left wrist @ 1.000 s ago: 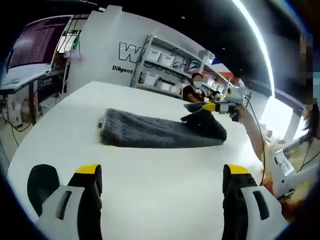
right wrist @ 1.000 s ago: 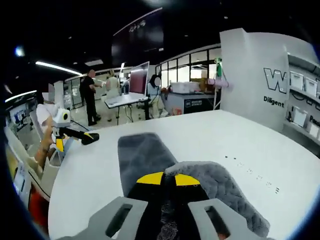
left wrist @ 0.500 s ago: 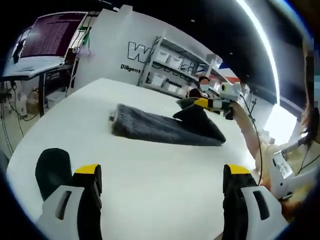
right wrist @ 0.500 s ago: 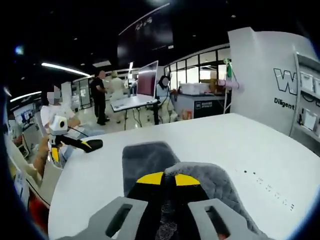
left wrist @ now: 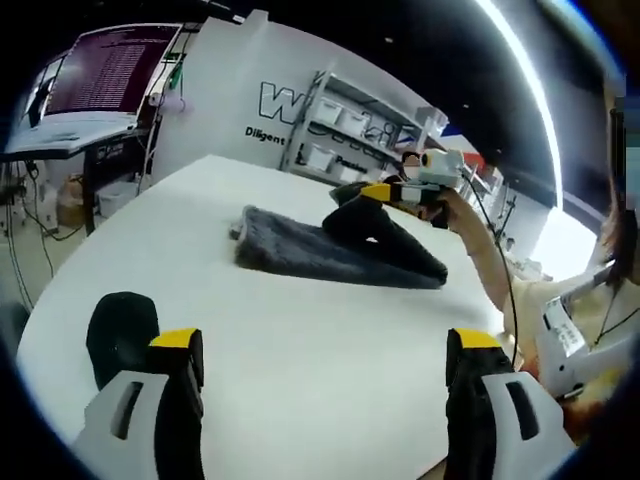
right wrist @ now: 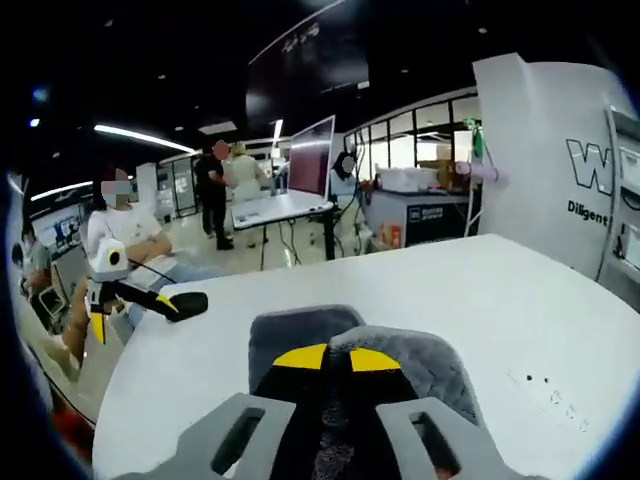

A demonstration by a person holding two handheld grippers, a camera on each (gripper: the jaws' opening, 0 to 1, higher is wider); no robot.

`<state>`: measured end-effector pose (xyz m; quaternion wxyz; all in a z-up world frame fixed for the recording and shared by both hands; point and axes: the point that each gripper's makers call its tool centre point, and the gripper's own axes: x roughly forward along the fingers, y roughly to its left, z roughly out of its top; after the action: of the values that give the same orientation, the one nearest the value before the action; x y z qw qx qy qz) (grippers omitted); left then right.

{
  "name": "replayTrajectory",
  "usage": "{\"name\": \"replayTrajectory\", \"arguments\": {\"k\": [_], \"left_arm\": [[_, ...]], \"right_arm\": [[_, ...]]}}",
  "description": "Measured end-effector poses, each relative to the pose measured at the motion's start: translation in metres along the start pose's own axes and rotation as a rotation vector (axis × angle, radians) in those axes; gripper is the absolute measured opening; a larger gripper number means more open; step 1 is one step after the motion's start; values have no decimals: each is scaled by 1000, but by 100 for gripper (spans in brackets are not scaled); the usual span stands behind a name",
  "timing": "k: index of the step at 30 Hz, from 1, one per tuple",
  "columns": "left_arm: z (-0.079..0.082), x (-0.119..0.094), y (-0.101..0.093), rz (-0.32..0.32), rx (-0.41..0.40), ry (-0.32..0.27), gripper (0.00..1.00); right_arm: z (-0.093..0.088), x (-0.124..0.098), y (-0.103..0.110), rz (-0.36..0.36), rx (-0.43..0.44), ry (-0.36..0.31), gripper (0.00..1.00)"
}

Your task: Fold the towel on the table until its edges align and the towel forms a compact rectangular stack.

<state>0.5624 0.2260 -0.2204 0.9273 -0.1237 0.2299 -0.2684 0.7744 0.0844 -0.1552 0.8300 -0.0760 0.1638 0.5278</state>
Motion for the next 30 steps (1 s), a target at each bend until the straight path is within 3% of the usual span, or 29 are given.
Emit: {"name": "replayTrajectory", "arguments": {"k": [7,18,27,30], "left_arm": [[6,-2,0,1,2,-8,99],[3,0,-2,9,2,6,98],[3,0,-1,-1,1,6,97],[1,-1,0,2,-4,4,97]], "right_arm": [[18,16,7,21,-7,-29,2],[51,50,25,57,-30,-74,2],[55,76,43,72,-74,-83,2],[49,87,51,93,-67,-69,2]]}}
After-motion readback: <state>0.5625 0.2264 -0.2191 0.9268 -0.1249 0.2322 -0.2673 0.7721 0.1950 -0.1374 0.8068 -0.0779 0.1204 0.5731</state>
